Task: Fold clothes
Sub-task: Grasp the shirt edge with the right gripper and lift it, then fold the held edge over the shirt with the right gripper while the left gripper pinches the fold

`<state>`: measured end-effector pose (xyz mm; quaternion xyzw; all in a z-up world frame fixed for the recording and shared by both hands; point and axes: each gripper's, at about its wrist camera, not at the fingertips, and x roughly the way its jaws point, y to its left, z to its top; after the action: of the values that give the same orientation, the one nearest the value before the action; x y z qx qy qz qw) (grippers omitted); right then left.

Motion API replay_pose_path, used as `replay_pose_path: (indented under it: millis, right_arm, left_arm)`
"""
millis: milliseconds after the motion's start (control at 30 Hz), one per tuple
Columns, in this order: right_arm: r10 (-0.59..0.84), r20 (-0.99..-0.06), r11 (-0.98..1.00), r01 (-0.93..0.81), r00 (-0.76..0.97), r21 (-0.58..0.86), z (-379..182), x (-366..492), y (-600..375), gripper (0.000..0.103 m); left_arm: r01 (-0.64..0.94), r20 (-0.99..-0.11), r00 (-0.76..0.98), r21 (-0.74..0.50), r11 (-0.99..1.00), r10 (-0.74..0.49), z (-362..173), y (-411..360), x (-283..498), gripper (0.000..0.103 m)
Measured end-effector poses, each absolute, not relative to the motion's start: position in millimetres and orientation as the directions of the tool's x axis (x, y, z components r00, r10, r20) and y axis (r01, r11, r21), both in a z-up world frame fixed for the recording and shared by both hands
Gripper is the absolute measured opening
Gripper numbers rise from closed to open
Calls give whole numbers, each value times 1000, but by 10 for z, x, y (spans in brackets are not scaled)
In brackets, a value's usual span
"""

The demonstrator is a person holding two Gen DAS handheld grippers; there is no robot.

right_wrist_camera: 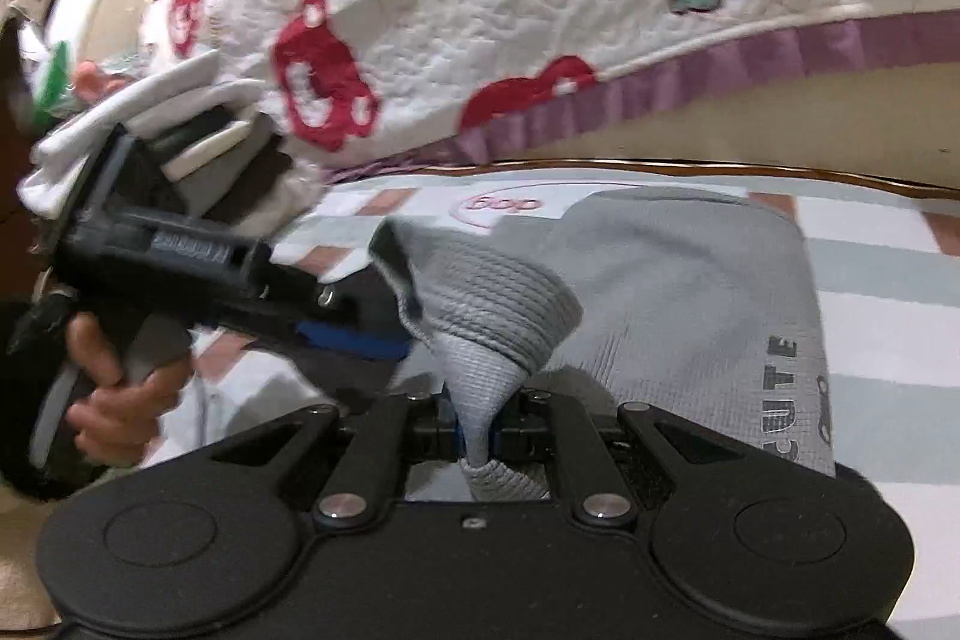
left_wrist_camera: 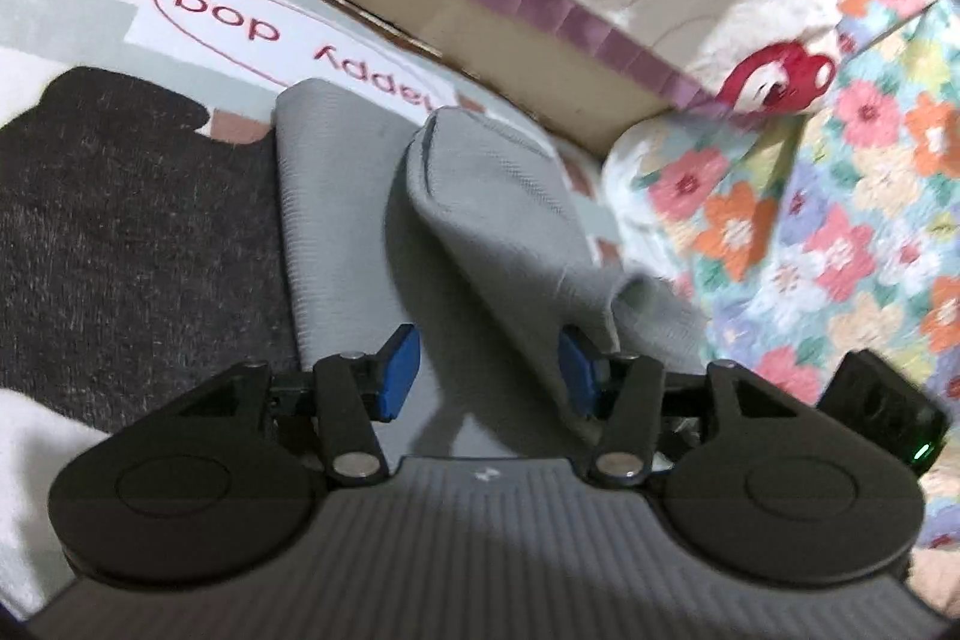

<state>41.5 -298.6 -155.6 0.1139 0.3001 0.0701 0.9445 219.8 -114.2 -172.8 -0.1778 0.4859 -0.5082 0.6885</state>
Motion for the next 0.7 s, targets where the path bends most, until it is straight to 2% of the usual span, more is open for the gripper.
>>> replay_pose_path:
  millis: [100,200,300,367,433,500,533,567,600,700]
  right_arm:
    - [183,-632,983,-116,753,145,-1672,470,-2885,11]
    - [172,-648,985,-153,742,86,-1714,475,-2823,11]
    - [121,-663,977,-207,739,-52,-1722,435,-2664,11]
    - [82,-670,966,-225,738,-130,-1743,431,-2576,11]
    - [79,-669,970,-211,739,-118,-1755,421,-2568,12]
    - [67,-663,967,-213,745,-142,-1751,405,-2529,12]
    - [59,-659,962,-218,750,-163,-1746,396,-2502,12]
    - [51,-654,957,-223,755,-183,-1740,386,-2476,12]
    - [43,-649,952,-228,760,-204,-1734,377,-2449,12]
    - [20,-633,934,-240,774,-265,-1718,349,-2369,12]
  left_arm:
    - [510,-493,-11,-751,419,-870,-1786,-1146,2211,52]
    - [467,-469,-56,-793,392,-881,-1837,-1133,2213,52]
    - [394,-415,-111,-852,343,-903,-1885,-1110,2226,59]
    - [411,-445,-95,-832,371,-891,-1909,-1138,2223,59]
    - [454,-498,-78,-789,414,-863,-1951,-1224,2207,59]
    - [475,-508,-107,-781,405,-855,-2025,-1361,2251,59]
    - [484,-511,-124,-779,397,-851,-2064,-1432,2277,53]
    - [493,-513,-140,-778,390,-847,-2102,-1503,2302,41]
    - [520,-532,-136,-757,397,-836,-2100,-1556,2317,11]
    - [612,-532,-86,-696,377,-843,-1878,-1586,2270,11]
